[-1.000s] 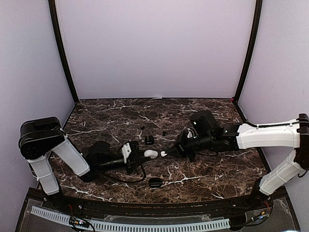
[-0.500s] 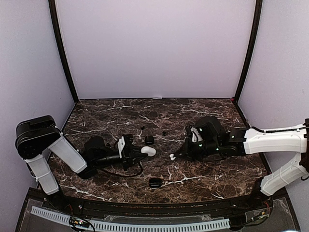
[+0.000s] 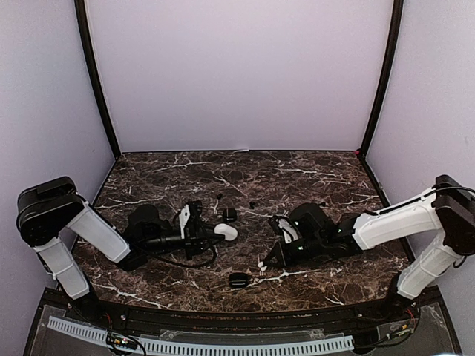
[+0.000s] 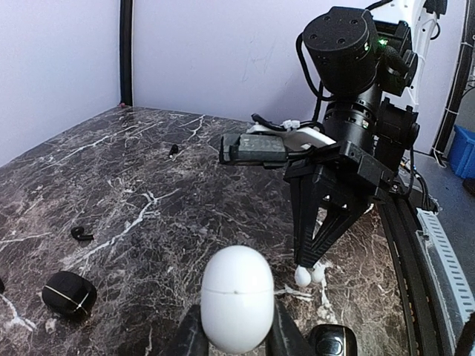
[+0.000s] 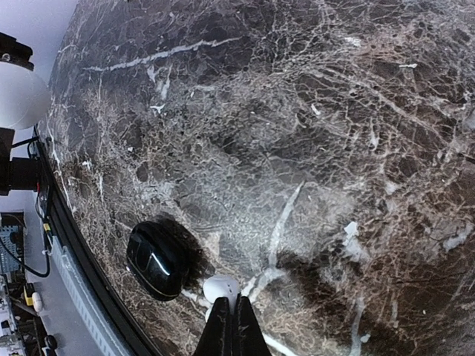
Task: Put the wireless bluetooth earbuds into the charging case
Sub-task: Place the left earbud at the center of the board, then open the charging case, then pick up the left earbud from the center of the board, then insert the left earbud into the left side groove of the charging case.
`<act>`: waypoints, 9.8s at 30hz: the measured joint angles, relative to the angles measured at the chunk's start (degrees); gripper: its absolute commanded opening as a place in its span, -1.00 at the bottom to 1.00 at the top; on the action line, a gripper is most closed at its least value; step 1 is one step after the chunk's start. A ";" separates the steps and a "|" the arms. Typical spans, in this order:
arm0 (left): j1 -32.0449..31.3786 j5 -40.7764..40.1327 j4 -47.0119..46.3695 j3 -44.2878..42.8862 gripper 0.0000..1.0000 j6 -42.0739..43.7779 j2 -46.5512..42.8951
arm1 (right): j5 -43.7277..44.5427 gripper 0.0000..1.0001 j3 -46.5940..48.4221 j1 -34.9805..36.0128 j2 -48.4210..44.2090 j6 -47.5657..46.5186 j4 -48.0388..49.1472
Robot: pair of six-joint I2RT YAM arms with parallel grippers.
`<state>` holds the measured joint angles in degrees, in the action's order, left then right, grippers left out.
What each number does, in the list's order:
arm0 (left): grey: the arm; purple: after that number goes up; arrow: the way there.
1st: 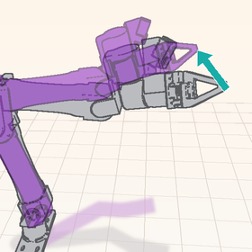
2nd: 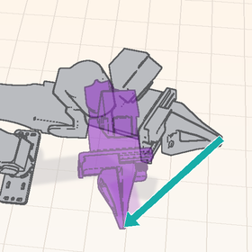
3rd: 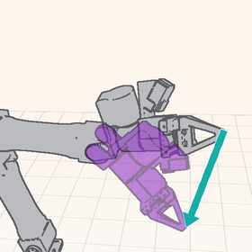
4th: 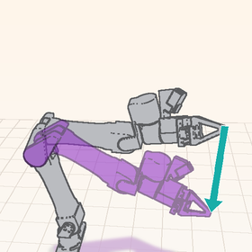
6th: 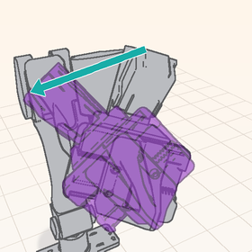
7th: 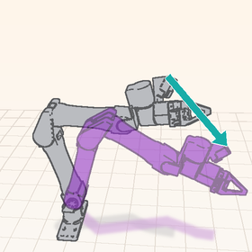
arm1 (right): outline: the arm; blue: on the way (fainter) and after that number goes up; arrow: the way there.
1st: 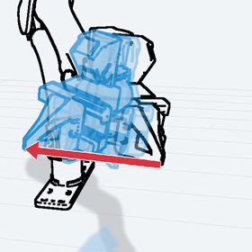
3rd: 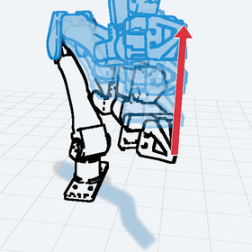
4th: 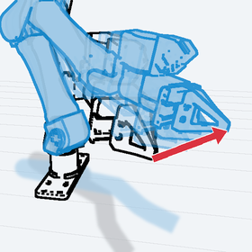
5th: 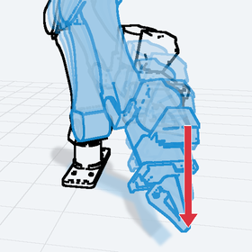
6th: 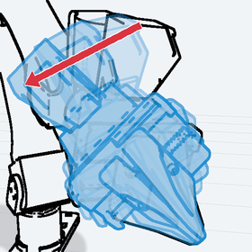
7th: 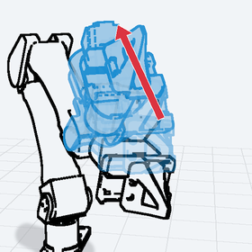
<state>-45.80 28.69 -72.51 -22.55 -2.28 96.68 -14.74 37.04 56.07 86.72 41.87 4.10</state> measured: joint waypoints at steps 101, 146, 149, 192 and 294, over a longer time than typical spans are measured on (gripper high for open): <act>0.26 30.62 -4.96 -5.51 -0.66 -9.70 7.72 | 17.29 0.50 -2.03 4.02 -25.77 -15.04 0.70; 0.26 30.38 -4.96 -5.51 -0.67 -9.73 7.72 | 17.29 -0.67 -9.11 6.05 -3.82 0.83 2.25; 0.26 30.38 -4.96 -5.51 -0.67 -9.70 7.72 | 18.03 -0.69 -7.63 6.01 -2.01 -0.15 2.56; 0.26 30.32 -4.02 -5.51 -0.67 -9.03 7.67 | 7.26 -0.62 -5.81 0.13 2.45 -2.54 8.37; -5.05 47.63 3.85 -14.99 -0.87 -17.57 15.34 | 16.68 -1.00 8.37 21.79 -19.98 -159.93 -19.45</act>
<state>-50.85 76.31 -68.66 -37.54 -19.86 112.03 1.93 45.41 77.87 66.74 -118.06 -15.35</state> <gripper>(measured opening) 0.277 0.007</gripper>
